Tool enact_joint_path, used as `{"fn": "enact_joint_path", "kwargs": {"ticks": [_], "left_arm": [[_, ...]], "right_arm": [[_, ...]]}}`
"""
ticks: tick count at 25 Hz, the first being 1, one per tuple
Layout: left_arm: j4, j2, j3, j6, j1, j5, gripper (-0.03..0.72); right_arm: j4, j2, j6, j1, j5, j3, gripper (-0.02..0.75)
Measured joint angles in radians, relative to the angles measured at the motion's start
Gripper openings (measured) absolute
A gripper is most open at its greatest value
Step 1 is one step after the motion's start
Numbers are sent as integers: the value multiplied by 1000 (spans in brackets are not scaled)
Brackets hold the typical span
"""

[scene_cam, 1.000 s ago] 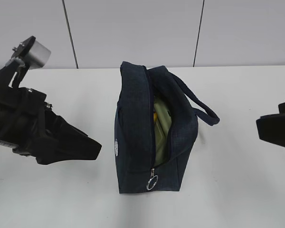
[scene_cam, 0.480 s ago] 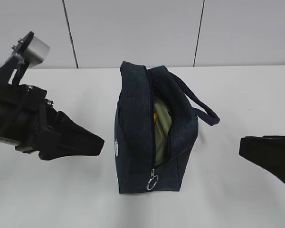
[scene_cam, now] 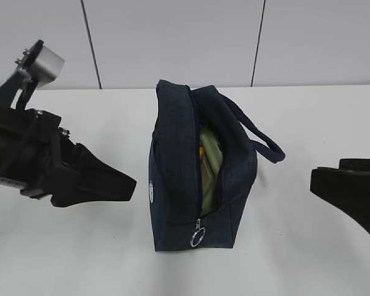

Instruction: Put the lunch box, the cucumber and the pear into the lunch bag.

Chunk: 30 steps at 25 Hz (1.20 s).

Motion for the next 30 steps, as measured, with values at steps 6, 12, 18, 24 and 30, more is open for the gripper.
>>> {"fn": "enact_joint_path", "kwargs": {"ticks": [6,12,18,24,30], "left_arm": [[-1,0,0,0,0,3,344],[-1,0,0,0,0,5,344],[-1,0,0,0,0,25,342],[-1,0,0,0,0,34,342],[-1,0,0,0,0,38,342]], "right_arm": [[-10,0,-246,0,49,12,391],[-4,0,-267,0,91,49,391],[413,0,-128,0,100,53,391],[227,10,-249,0,367,1,391],[-431,114,19,0,649,-130,389]]}}
